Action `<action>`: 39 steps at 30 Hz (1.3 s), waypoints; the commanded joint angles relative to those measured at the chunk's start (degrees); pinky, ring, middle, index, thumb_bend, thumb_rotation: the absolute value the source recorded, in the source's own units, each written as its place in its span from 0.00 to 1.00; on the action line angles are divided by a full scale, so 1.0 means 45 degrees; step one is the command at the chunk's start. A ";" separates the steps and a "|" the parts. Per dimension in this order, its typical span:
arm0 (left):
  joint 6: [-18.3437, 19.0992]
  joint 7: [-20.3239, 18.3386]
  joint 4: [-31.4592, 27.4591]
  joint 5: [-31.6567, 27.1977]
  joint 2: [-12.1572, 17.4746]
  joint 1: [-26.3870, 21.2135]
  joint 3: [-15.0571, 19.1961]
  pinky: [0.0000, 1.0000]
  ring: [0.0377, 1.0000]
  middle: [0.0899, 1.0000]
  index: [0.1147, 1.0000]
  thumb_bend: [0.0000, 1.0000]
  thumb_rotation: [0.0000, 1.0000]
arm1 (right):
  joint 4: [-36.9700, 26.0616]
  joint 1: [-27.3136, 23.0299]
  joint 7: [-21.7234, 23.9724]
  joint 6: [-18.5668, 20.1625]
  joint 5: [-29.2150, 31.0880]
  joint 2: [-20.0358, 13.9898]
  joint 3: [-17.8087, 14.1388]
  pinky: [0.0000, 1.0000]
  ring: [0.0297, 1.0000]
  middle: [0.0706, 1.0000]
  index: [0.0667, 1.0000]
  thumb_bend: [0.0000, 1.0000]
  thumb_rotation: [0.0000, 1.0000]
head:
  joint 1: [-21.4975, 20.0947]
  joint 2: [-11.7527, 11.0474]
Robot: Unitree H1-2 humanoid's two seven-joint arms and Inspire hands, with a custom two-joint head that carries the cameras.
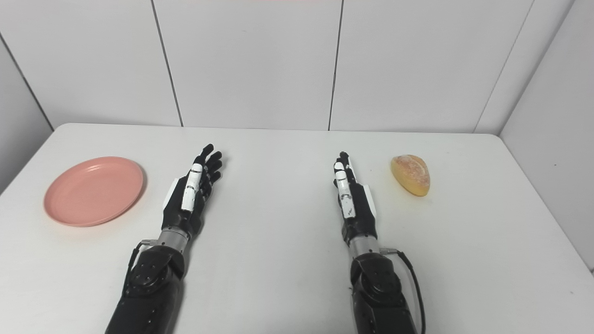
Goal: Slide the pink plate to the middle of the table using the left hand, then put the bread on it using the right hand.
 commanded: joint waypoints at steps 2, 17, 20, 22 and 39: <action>-0.0620 0.0049 0.0065 -0.0153 -0.0230 -0.0416 0.0131 0.98 0.96 0.93 0.92 0.39 1.00 | -0.0111 -0.0482 0.0240 -0.0535 0.0204 -0.0131 -0.0116 1.00 1.00 1.00 1.00 0.59 0.98 | 0.0278 -0.0009; -0.0672 0.1476 -0.0144 -0.0065 -0.0292 -0.1524 0.1205 0.99 0.95 0.92 0.90 0.45 1.00 | 0.1116 -0.0716 0.0854 -0.1489 0.1187 -0.0749 -0.0901 1.00 1.00 1.00 1.00 0.62 0.88 | 0.3281 -0.0856; -0.0625 0.1714 -0.0091 -0.0128 -0.0133 -0.1756 0.1528 0.99 0.94 0.92 0.90 0.46 1.00 | 0.1458 -0.0821 0.1173 -0.1549 0.1229 -0.0989 -0.0861 1.00 1.00 1.00 1.00 0.65 0.89 | 0.3404 -0.0895; -0.0910 0.1758 0.0009 -0.0083 0.0060 -0.1865 0.1664 1.00 0.94 0.91 0.90 0.44 1.00 | 0.1565 -0.0872 0.1335 -0.1522 0.1299 -0.1058 -0.0861 1.00 1.00 1.00 1.00 0.66 0.90 | 0.3490 -0.0934; -0.1609 0.3357 -0.0245 0.1525 0.1461 -0.1901 0.2085 0.87 0.87 0.85 0.85 0.46 1.00 | 0.1943 -0.0977 0.1666 -0.1819 0.1435 -0.1222 -0.0929 1.00 1.00 1.00 1.00 0.67 0.93 | 0.3922 -0.1093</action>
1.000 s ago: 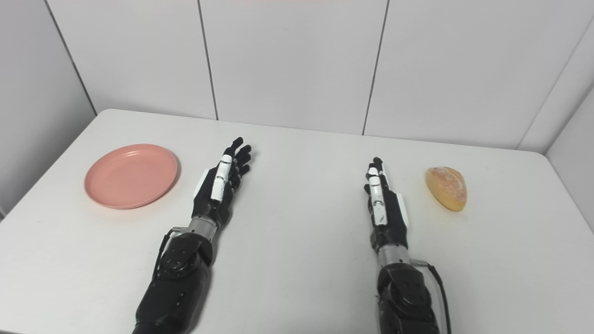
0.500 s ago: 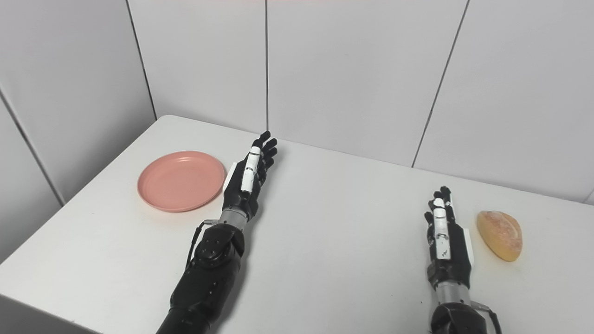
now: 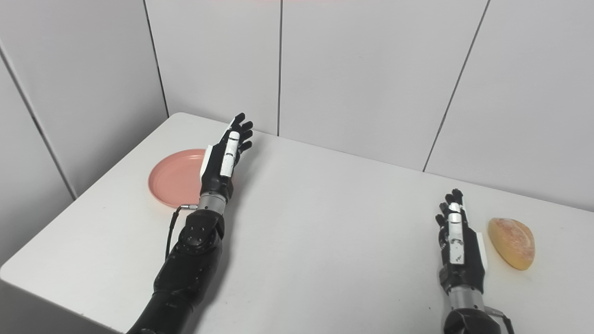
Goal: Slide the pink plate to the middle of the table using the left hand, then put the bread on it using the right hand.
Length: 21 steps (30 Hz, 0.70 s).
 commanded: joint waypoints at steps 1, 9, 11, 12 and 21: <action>-0.0508 0.0325 -0.0466 0.0115 0.0379 -0.0711 0.0171 0.87 0.87 0.85 0.85 0.46 1.00 | 0.0167 0.0041 0.0199 -0.0525 0.0082 -0.0158 -0.0108 1.00 1.00 1.00 1.00 0.67 0.93 | 0.0098 0.0001; -0.0033 0.1072 -0.0721 0.0181 0.0770 -0.0655 0.0712 0.84 0.83 0.81 0.81 0.46 1.00 | 0.0081 0.0032 -0.0053 -0.0436 0.0178 -0.0130 -0.0303 1.00 1.00 1.00 1.00 0.66 0.90 | 0.0367 -0.0050; 0.0039 0.1218 -0.0822 0.0121 0.0796 -0.0630 0.0841 0.83 0.82 0.80 0.80 0.47 1.00 | 0.0096 0.0030 -0.0041 -0.0479 0.0189 -0.0133 -0.0346 1.00 1.00 1.00 1.00 0.66 0.89 | 0.0429 -0.0048; 0.0067 0.1334 -0.0878 0.0114 0.0861 -0.0605 0.0941 0.83 0.82 0.80 0.80 0.47 1.00 | 0.0017 0.0054 -0.0065 -0.0428 0.0161 -0.0132 -0.0352 1.00 1.00 1.00 1.00 0.66 0.89 | 0.0458 -0.0048; 0.0704 0.2026 -0.1250 0.0224 0.1338 -0.0371 0.1599 0.82 0.80 0.79 0.79 0.48 1.00 | -0.0333 0.0171 -0.0113 -0.0185 0.0173 -0.0129 -0.0393 1.00 1.00 1.00 1.00 0.64 0.88 | 0.0597 -0.0031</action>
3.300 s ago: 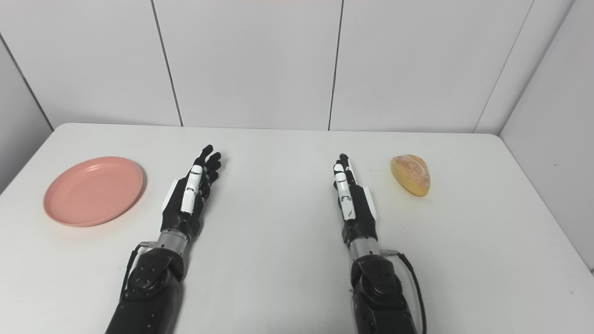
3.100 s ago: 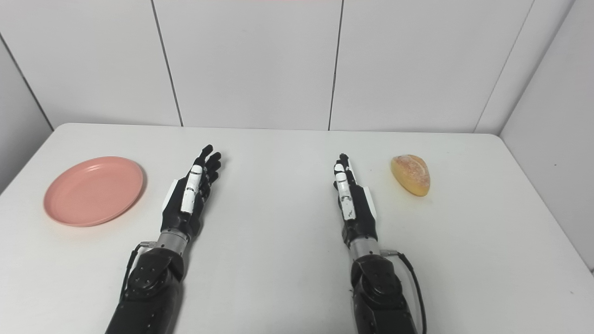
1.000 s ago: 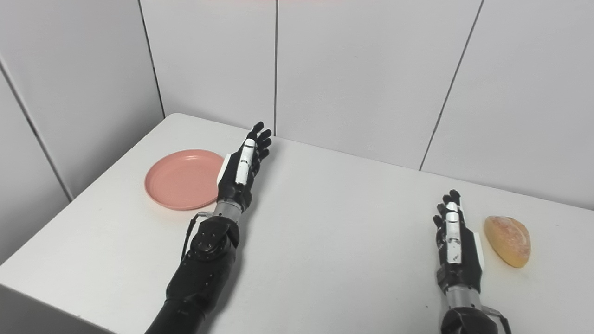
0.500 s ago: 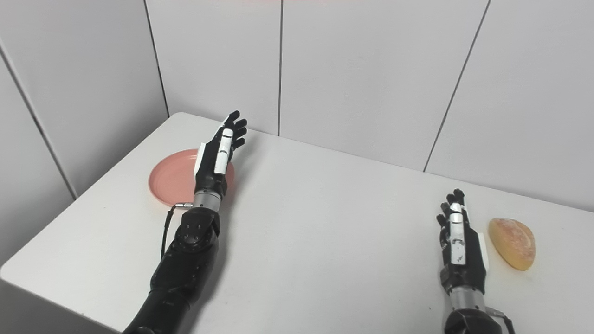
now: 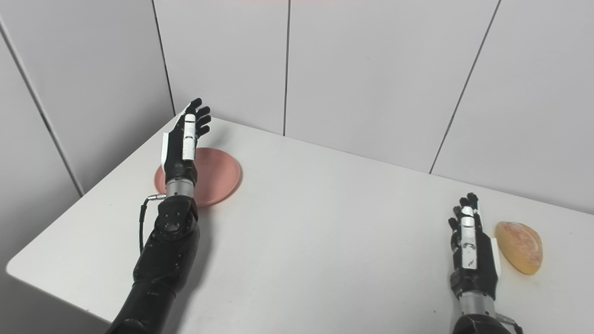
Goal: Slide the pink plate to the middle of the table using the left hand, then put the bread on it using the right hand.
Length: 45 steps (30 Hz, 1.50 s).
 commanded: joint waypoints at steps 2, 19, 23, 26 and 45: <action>0.0023 0.0383 -0.0291 0.0263 0.0541 -0.0375 0.0207 0.82 0.80 0.79 0.79 0.48 1.00 | -0.0153 0.0077 0.0002 -0.0211 0.0093 -0.0094 -0.0134 1.00 1.00 1.00 1.00 0.64 0.88 | 0.0019 0.0015; 0.0244 0.1452 0.0620 0.0189 0.1302 0.0001 0.0910 0.86 0.81 0.80 0.79 0.47 1.00 | -0.0570 0.0179 -0.0121 0.0143 0.0089 -0.0104 -0.0192 1.00 1.00 1.00 1.00 0.63 0.86 | 0.0170 0.0057; 0.0193 0.1471 0.0948 -0.0033 0.1369 0.0050 0.1151 0.87 0.84 0.82 0.81 0.48 1.00 | -0.0655 0.0202 -0.0133 0.0211 0.0053 -0.0114 -0.0165 1.00 1.00 1.00 1.00 0.63 0.86 | 0.0183 0.0073; -0.0030 0.1613 0.1458 -0.0001 0.1389 0.0013 0.1227 0.88 0.83 0.82 0.81 0.48 1.00 | -0.0837 0.0251 -0.0125 0.0344 0.0060 -0.0107 -0.0140 1.00 1.00 1.00 1.00 0.62 0.86 | 0.0186 0.0078; 0.0102 0.1433 0.3106 -0.0269 0.1227 -0.0208 0.0995 0.84 0.81 0.79 0.79 0.48 1.00 | -0.1383 0.0397 -0.0252 0.0806 -0.0010 -0.0124 -0.0084 1.00 1.00 1.00 1.00 0.62 0.88 | 0.0262 0.0116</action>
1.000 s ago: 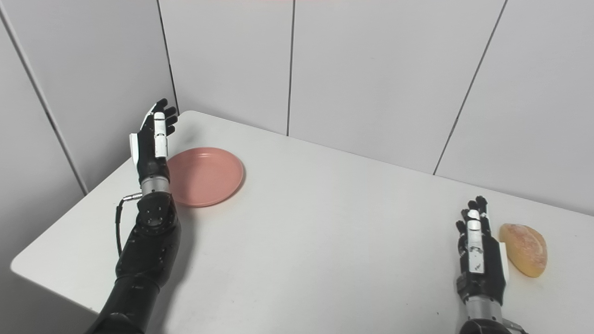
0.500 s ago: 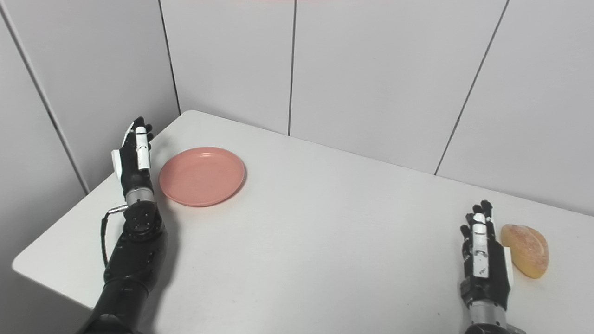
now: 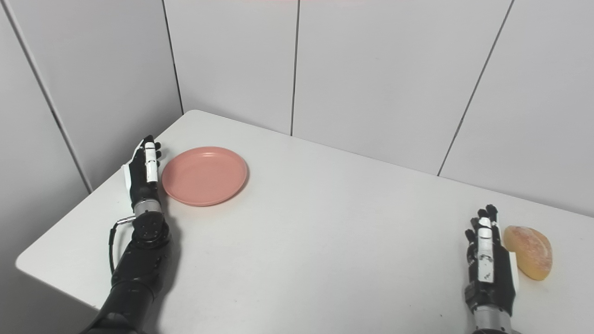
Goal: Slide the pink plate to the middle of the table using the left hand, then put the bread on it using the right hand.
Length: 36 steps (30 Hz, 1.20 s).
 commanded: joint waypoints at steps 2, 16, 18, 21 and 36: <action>0.0233 -0.0328 -0.0220 -0.0227 0.0077 -0.0555 -0.0253 0.83 0.81 0.79 0.78 0.48 1.00 | -0.0484 -0.0142 0.0037 0.0201 0.0024 -0.0050 0.0035 1.00 1.00 1.00 1.00 0.62 0.88 | -0.0043 0.0015; 0.0893 -0.1766 -0.0638 -0.1097 -0.0420 -0.0679 -0.1217 0.83 0.84 0.81 0.78 0.50 1.00 | -0.0819 -0.0088 -0.0137 0.0544 -0.0102 0.0014 0.0065 1.00 1.00 1.00 1.00 0.66 0.87 | -0.0133 0.0072; 0.1105 -0.1958 -0.0793 -0.1382 -0.0544 -0.0704 -0.1278 0.84 0.84 0.82 0.79 0.49 1.00 | -0.0849 -0.0077 -0.0115 0.0487 -0.0079 0.0021 0.0072 1.00 1.00 1.00 1.00 0.63 0.87 | -0.0114 0.0114; 0.1391 -0.2293 -0.0994 -0.1795 -0.0775 -0.0733 -0.1365 0.85 0.84 0.82 0.80 0.47 1.00 | -0.1005 -0.0030 -0.0072 0.0577 -0.0064 -0.0003 0.0107 1.00 1.00 1.00 1.00 0.61 0.89 | -0.0124 0.0130; 0.2277 -0.3413 -0.2258 -0.1569 -0.1184 -0.0362 -0.2577 0.84 0.84 0.81 0.80 0.44 1.00 | -0.1237 0.0064 -0.0217 0.0723 -0.0132 0.0072 0.0130 1.00 1.00 1.00 1.00 0.61 0.85 | -0.0836 0.0288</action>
